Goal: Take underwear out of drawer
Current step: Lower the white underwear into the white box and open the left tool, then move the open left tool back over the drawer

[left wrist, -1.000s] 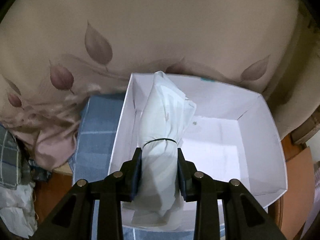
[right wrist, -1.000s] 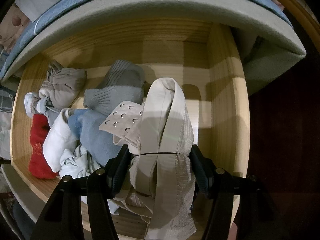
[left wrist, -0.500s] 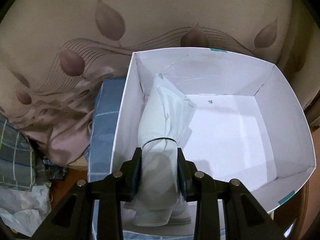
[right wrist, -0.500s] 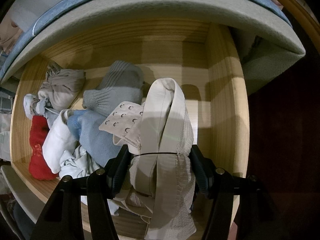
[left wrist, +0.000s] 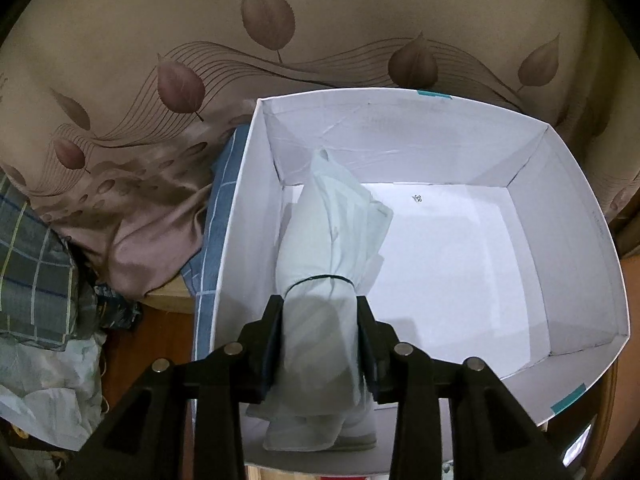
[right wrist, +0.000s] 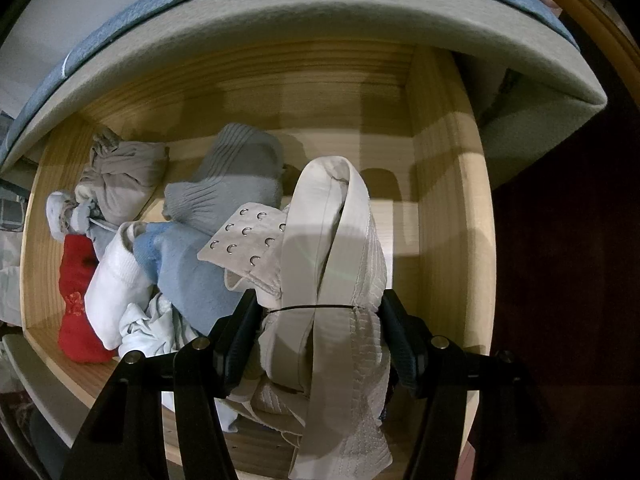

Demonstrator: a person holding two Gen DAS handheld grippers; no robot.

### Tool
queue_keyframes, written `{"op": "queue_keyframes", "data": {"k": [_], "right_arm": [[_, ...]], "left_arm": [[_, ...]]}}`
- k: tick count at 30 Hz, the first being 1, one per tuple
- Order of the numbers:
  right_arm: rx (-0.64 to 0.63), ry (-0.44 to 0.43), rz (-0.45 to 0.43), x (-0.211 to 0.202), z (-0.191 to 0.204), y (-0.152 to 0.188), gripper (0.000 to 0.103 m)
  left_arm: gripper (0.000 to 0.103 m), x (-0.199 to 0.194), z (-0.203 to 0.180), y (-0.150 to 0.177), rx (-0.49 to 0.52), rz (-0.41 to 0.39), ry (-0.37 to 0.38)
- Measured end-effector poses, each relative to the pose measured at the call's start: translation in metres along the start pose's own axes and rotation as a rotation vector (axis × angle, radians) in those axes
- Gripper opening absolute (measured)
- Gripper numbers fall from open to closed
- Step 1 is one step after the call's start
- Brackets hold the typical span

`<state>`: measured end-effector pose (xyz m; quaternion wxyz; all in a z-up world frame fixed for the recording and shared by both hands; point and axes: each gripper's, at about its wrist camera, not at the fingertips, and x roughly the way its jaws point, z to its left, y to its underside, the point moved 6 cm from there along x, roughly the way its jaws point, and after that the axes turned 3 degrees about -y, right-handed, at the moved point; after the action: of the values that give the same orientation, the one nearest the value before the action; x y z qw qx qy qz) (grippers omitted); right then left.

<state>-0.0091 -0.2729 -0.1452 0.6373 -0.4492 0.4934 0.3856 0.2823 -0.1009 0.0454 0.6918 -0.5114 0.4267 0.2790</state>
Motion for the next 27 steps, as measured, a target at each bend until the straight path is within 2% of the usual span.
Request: {"op": "queue_keyframes", "data": {"k": [5, 12, 15, 27], "right_arm": [[0.006, -0.001, 0.0, 0.001, -0.001, 0.0, 0.057], [0.008, 0.0, 0.001, 0.001, -0.001, 0.0, 0.057], [0.008, 0.0, 0.001, 0.001, -0.001, 0.0, 0.057], [0.002, 0.011, 0.005, 0.003, 0.0, 0.0, 0.058]], "left_arm": [[0.042, 0.001, -0.004, -0.002, -0.004, 0.007, -0.011], [0.043, 0.002, -0.003, -0.004, -0.012, 0.045, 0.025], [0.043, -0.003, 0.0, -0.003, -0.007, 0.042, 0.018], [0.043, -0.074, 0.024, 0.017, 0.03, -0.089, -0.042]]}}
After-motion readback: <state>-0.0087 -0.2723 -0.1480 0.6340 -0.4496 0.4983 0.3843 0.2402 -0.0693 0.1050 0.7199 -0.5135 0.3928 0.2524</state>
